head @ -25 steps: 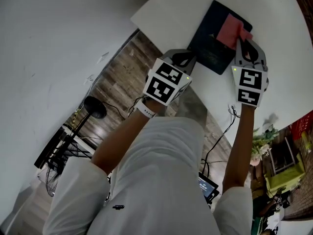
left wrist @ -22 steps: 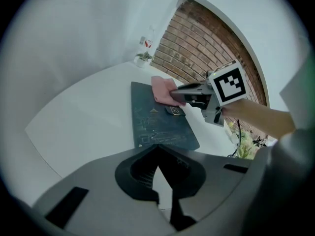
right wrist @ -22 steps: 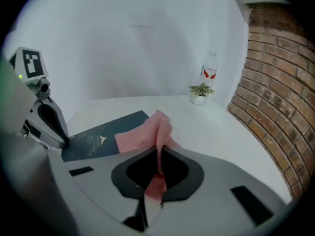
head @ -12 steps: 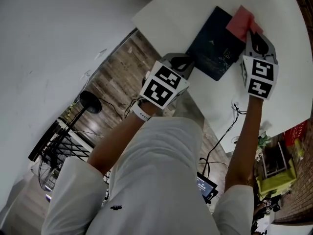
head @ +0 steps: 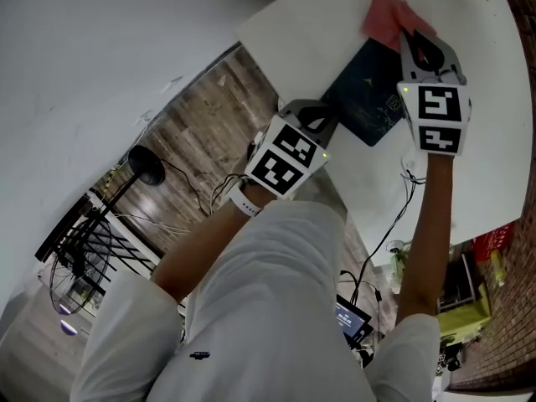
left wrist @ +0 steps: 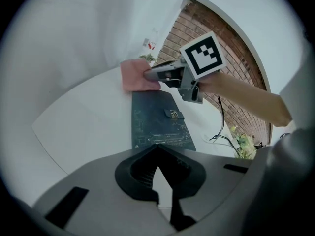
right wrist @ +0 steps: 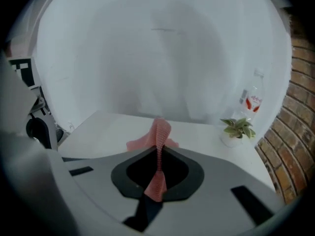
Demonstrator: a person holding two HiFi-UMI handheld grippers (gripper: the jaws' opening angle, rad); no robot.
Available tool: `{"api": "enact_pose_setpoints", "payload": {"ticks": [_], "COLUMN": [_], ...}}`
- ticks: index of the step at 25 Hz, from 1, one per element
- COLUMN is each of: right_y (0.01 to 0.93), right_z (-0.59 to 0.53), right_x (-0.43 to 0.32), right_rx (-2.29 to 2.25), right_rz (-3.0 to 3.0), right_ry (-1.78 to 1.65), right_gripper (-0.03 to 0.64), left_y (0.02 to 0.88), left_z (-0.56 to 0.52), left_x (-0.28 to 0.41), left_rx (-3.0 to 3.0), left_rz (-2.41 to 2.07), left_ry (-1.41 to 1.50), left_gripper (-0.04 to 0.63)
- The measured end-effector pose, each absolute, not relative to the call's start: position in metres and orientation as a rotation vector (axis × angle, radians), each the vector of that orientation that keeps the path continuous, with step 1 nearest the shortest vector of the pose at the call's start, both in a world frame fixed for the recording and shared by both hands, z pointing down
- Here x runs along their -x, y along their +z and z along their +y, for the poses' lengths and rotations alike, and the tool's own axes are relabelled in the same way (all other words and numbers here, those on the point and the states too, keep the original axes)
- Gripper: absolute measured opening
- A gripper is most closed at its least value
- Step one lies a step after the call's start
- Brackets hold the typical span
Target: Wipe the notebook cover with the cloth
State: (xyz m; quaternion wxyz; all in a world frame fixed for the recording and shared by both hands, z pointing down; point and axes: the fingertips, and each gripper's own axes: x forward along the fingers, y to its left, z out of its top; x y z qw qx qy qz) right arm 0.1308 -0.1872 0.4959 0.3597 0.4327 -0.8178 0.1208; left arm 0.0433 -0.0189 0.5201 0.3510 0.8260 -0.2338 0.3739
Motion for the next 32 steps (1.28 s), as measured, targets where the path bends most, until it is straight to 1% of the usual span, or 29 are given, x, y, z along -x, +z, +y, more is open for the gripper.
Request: {"api": "enact_pose_setpoints", "payload": {"ticks": [11,24,32], "right_y": [0.532,0.537,0.538], "right_z": [-0.214,-0.159,-0.106], "right_x": [-0.087,-0.051,-0.021], "right_rx": [-0.828,-0.481,-0.293], "right_rz": [-2.071,-2.055,-2.09], "right_ry": [0.141,0.049,0.094], "right_gripper": [0.02,0.018,0.018], "left_y": [0.531,0.531,0.53], "left_z": [-0.018,-0.02,-0.018], "left_x": [-0.041,-0.042,-0.041], "left_rx": [-2.108,-2.084,-2.072], "left_rz": [-0.666,-0.694,-0.692], "left_ry": [0.948,0.893,0.894], "left_gripper": [0.018,0.018,0.018]}}
